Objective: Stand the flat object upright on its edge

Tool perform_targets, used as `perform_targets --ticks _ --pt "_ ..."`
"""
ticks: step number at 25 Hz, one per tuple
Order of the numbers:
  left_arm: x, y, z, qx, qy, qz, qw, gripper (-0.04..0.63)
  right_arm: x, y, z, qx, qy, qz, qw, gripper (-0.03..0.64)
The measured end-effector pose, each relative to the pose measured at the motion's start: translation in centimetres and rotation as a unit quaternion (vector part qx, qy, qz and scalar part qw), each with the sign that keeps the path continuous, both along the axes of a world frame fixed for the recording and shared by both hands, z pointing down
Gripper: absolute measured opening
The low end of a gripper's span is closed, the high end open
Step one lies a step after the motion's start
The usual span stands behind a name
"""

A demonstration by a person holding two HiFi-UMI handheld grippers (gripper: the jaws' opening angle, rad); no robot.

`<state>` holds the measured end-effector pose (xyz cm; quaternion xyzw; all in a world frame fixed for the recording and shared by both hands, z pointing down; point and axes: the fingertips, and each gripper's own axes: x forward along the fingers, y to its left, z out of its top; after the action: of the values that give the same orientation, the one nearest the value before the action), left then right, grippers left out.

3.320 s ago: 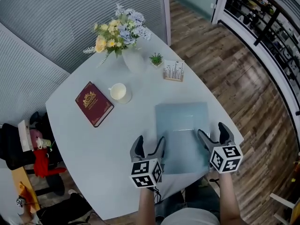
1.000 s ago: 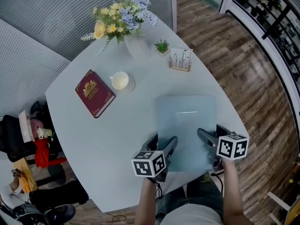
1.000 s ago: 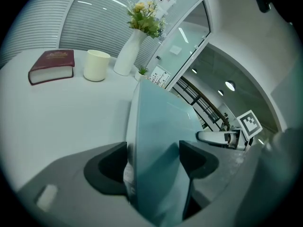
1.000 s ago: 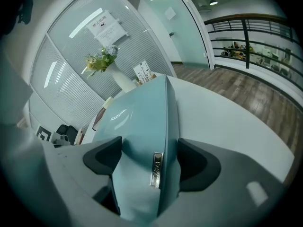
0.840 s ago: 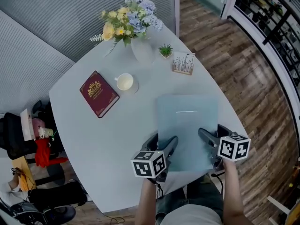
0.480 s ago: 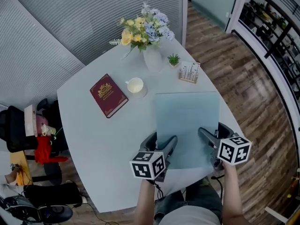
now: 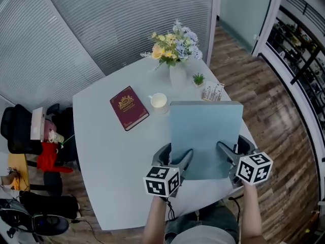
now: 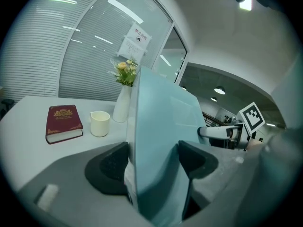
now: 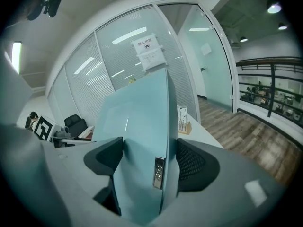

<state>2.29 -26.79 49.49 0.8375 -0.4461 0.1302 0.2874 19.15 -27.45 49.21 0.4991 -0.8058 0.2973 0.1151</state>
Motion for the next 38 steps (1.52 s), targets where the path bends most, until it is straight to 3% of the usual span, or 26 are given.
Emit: perform_targets --ticks 7,11,19,32,38 --pt "-0.1 -0.5 -1.7 0.049 -0.019 -0.009 0.9986 0.347 -0.3 -1.0 -2.2 0.062 0.025 -0.036 0.997 0.379" --pt "-0.3 -1.0 -2.1 0.072 -0.052 -0.008 0.9960 0.344 -0.5 -1.5 -2.6 0.081 0.043 -0.053 0.994 0.374" --pt "-0.3 -1.9 -1.2 0.081 -0.097 -0.010 0.9919 0.336 -0.6 -2.3 -2.3 0.108 0.097 -0.075 0.987 0.365" --pt "0.2 -1.6 2.2 0.092 -0.083 -0.009 0.9923 0.334 -0.3 -1.7 0.1 0.127 0.130 -0.079 0.980 0.356" --pt "0.1 -1.7 2.5 0.114 -0.094 -0.007 0.9890 0.334 0.0 -1.3 0.6 0.134 0.123 -0.069 0.981 0.354"
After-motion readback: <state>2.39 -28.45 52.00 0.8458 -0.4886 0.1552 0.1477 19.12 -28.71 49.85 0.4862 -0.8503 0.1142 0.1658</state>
